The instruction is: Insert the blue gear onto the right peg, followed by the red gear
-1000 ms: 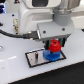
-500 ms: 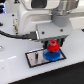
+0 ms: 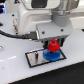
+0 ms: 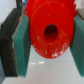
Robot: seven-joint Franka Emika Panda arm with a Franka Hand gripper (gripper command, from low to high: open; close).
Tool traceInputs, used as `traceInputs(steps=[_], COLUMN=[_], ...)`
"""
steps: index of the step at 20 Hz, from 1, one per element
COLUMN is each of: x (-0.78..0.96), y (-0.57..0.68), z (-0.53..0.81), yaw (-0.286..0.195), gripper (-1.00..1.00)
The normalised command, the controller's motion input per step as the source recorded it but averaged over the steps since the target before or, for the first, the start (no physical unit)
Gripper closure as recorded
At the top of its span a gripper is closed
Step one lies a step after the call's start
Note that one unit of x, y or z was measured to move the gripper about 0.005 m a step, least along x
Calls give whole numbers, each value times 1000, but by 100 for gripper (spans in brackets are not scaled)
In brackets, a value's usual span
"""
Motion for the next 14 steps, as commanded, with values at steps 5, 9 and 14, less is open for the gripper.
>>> traceInputs(steps=[5, 9, 14], x=[164, 205, 168], y=[-82, -106, -78], z=[-136, -224, -287], yaw=[0, 0, 0], gripper=[100, 100, 100])
